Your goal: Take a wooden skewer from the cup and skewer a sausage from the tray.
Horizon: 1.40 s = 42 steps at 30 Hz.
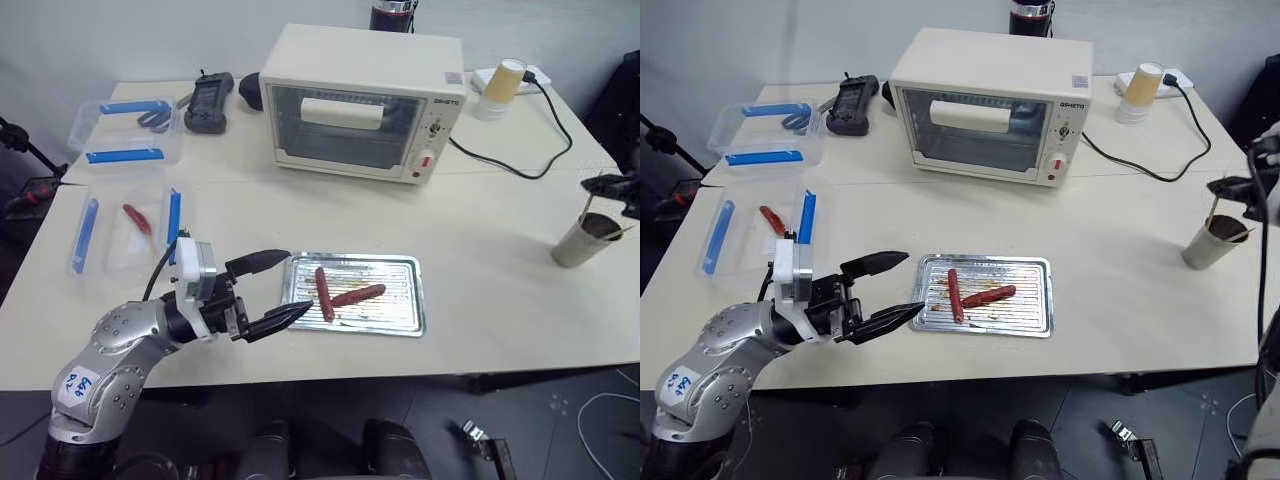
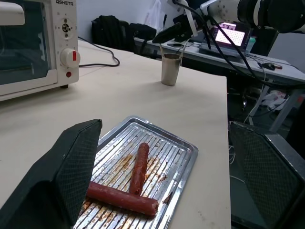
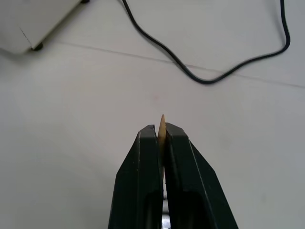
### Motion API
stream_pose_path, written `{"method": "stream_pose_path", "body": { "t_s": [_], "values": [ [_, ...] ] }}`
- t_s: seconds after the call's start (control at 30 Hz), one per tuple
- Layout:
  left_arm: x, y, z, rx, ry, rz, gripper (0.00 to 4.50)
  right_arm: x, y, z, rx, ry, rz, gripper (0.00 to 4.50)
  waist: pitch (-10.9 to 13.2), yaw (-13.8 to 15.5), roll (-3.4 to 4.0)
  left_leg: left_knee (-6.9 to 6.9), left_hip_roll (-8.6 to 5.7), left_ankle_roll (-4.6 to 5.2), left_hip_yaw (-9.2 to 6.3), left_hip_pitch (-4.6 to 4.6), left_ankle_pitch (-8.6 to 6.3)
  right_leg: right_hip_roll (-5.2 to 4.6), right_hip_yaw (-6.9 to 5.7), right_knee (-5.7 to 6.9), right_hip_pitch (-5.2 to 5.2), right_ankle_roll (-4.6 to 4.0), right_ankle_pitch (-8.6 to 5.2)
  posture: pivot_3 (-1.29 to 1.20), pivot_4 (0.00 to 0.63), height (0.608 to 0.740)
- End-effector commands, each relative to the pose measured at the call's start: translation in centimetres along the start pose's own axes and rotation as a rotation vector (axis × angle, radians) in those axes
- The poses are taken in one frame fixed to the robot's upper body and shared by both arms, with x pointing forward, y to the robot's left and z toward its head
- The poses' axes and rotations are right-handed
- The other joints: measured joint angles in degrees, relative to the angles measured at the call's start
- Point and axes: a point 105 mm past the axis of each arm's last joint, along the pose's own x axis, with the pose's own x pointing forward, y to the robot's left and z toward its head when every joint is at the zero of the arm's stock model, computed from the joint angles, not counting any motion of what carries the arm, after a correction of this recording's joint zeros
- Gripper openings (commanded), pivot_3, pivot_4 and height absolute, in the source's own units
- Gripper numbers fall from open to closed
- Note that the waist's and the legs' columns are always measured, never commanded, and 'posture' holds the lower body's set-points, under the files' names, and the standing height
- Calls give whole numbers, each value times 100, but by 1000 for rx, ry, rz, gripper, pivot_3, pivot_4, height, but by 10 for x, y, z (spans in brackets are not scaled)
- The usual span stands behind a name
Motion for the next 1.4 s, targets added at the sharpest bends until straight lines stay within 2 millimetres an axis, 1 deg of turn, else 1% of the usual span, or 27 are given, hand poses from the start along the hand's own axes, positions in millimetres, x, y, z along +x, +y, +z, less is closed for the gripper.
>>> {"method": "stream_pose_path", "body": {
  "t_s": [0.03,0.17,0.27,0.37,0.43,0.57,0.67,0.77,0.83,0.93,1.0,1.1,1.23,1.4],
  "values": [
    [2,0,7,31,-32,-13,4500,-22,3,39,-19,-101,57,30,0,-3,0,-1,0,0,1,0,0,0,0,-2,0,0,0,0,150,740],
    [3,1,6,6,-41,-20,4500,-31,20,65,-5,-166,184,30,0,-4,0,-3,1,0,1,0,0,0,1,-1,-1,0,0,0,150,740],
    [5,6,6,25,-65,8,4500,-32,40,84,36,-230,313,30,0,-3,0,-4,1,0,3,0,0,0,2,0,-4,0,0,0,150,740],
    [13,11,8,49,-123,30,4500,-26,61,92,95,-283,440,30,0,2,0,-3,1,0,5,0,0,0,4,3,-6,0,0,0,150,740],
    [22,10,8,59,-149,12,4500,-21,78,95,161,-319,538,30,-1,9,-1,1,1,0,5,0,0,0,3,8,-6,0,0,0,150,740],
    [57,25,13,152,-255,26,4500,-13,116,109,356,-435,726,30,0,41,-1,18,-1,1,0,-5,0,0,-2,20,-4,3,2,0,150,740],
    [84,34,22,209,-340,34,4500,-11,142,108,418,-449,807,30,0,123,-1,48,-1,3,-18,-26,-2,0,-18,36,-8,3,2,0,150,740],
    [114,33,33,234,-427,-9,4500,-8,173,105,501,-451,890,30,-1,173,-2,53,-2,4,-25,-37,-2,0,-25,36,-13,3,2,0,150,740],
    [126,37,39,251,-466,2,4500,-9,186,101,540,-445,928,30,-1,182,-3,58,-3,5,-33,-47,-3,-1,-34,36,-15,4,3,0,150,740],
    [135,40,43,260,-502,17,4500,-10,195,98,596,-454,945,30,-2,171,-4,63,-5,5,-40,-62,-2,-1,-41,38,-26,6,4,0,150,740],
    [138,39,45,260,-519,10,4500,-10,202,97,633,-454,965,30,-2,161,-4,63,-5,5,-39,-80,-2,-1,-39,47,-50,6,4,0,150,740],
    [142,37,51,249,-554,8,4500,-10,213,87,635,-420,975,30,-2,154,-4,64,-4,5,-33,-105,0,-1,-31,64,-85,6,4,0,150,740],
    [146,37,53,239,-568,23,4500,-10,215,86,677,-437,972,30,-2,147,-4,64,-4,8,-27,-105,1,-1,-27,64,-85,6,4,0,150,740],
    [151,35,56,225,-591,32,4500,-11,224,82,694,-437,986,30,-2,144,-4,64,-4,9,-27,-105,2,-1,-25,65,-86,6,4,0,150,740]
  ]
}}
